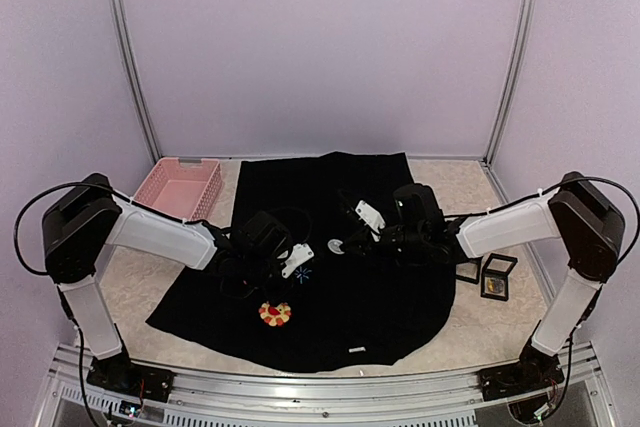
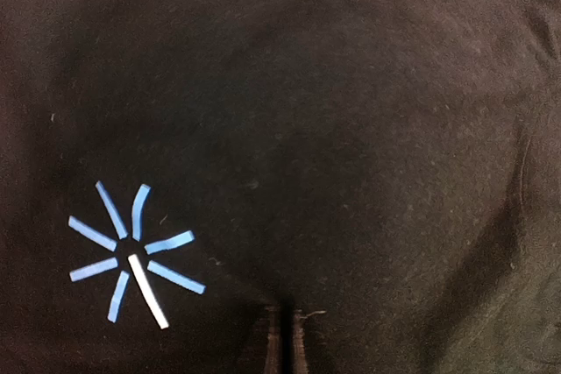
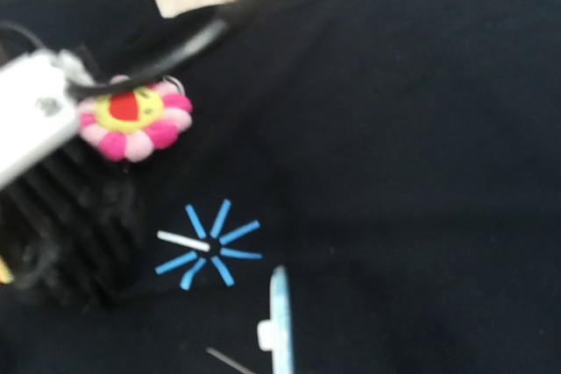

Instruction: Pin the brooch onto the clothing

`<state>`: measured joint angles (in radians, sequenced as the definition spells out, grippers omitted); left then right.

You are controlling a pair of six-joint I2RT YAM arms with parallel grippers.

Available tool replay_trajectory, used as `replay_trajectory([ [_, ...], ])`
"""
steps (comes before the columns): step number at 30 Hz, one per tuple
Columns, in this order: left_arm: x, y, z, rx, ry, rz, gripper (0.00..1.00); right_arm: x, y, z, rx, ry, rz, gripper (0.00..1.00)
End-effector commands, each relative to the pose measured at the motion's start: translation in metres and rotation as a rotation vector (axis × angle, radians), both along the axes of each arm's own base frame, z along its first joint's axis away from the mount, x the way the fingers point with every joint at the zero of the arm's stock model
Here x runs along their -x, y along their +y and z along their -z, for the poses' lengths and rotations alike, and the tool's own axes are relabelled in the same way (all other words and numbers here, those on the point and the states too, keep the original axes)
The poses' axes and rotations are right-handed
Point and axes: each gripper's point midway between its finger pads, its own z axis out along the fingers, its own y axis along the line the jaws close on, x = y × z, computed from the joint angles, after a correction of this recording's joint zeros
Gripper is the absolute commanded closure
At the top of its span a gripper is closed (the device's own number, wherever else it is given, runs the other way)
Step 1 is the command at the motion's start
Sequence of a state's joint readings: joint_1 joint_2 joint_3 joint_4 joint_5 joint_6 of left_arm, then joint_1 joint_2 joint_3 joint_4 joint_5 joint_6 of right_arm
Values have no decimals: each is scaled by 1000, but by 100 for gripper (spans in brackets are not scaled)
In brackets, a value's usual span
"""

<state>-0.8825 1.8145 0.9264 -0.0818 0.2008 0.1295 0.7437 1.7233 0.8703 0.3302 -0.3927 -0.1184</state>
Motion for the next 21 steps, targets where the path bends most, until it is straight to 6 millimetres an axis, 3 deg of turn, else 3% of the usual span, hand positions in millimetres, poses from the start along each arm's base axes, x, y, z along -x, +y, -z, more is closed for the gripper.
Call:
replay_trajectory([
  [1, 24, 5, 16, -35, 88, 51, 100, 6, -2, 2, -25, -9, -1, 100],
  [6, 19, -1, 3, 18, 68, 18, 100, 15, 2, 6, -43, -16, -22, 100],
  [12, 15, -15, -51, 199, -27, 23, 100, 33, 16, -1, -92, -146, -71, 100],
  [21, 21, -21, -64, 247, -8, 51, 100, 45, 27, 2, -115, -304, -95, 100],
])
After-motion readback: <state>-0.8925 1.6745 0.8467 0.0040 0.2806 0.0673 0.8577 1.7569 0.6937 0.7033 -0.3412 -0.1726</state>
